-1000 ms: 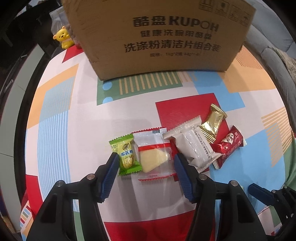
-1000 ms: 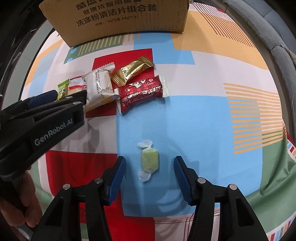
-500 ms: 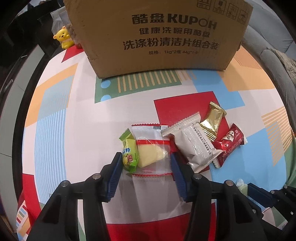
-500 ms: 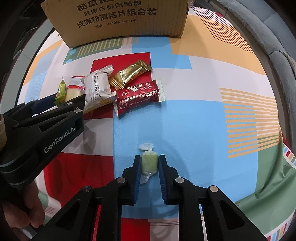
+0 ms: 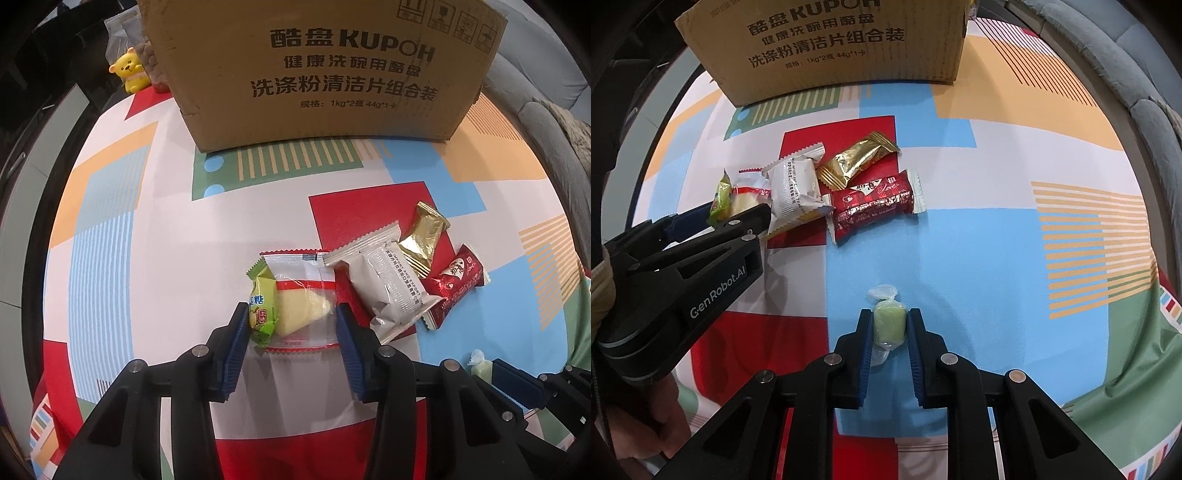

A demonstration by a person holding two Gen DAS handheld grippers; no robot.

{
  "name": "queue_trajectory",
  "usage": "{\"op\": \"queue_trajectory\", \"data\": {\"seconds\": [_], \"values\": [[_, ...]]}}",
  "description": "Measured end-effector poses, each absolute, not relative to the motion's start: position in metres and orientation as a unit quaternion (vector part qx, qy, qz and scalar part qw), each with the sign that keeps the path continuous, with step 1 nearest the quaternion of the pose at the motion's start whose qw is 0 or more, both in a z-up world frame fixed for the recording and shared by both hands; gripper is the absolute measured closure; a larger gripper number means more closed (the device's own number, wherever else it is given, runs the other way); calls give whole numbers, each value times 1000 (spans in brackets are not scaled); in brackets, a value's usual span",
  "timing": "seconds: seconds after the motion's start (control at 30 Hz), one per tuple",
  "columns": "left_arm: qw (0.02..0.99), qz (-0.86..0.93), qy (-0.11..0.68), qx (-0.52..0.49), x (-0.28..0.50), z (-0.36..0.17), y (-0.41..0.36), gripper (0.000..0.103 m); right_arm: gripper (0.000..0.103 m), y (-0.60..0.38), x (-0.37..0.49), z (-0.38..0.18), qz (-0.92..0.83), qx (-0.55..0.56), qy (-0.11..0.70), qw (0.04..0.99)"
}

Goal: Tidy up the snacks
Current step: 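Close the right tool on the pale green candy while the left tool grips the green cracker packet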

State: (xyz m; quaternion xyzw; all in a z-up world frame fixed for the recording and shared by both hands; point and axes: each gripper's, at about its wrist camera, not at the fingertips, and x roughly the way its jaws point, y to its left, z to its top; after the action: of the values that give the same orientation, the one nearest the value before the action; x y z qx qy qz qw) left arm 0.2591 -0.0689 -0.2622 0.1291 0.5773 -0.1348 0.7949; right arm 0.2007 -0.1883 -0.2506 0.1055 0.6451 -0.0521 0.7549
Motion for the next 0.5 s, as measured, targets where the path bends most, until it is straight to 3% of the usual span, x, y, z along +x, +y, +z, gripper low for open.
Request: {"op": "queue_trajectory", "data": {"seconds": [0.5], "values": [[797,-129,575,132,257,-255,-67,54,83,-190,196,-246,-50,110,641,758]]}}
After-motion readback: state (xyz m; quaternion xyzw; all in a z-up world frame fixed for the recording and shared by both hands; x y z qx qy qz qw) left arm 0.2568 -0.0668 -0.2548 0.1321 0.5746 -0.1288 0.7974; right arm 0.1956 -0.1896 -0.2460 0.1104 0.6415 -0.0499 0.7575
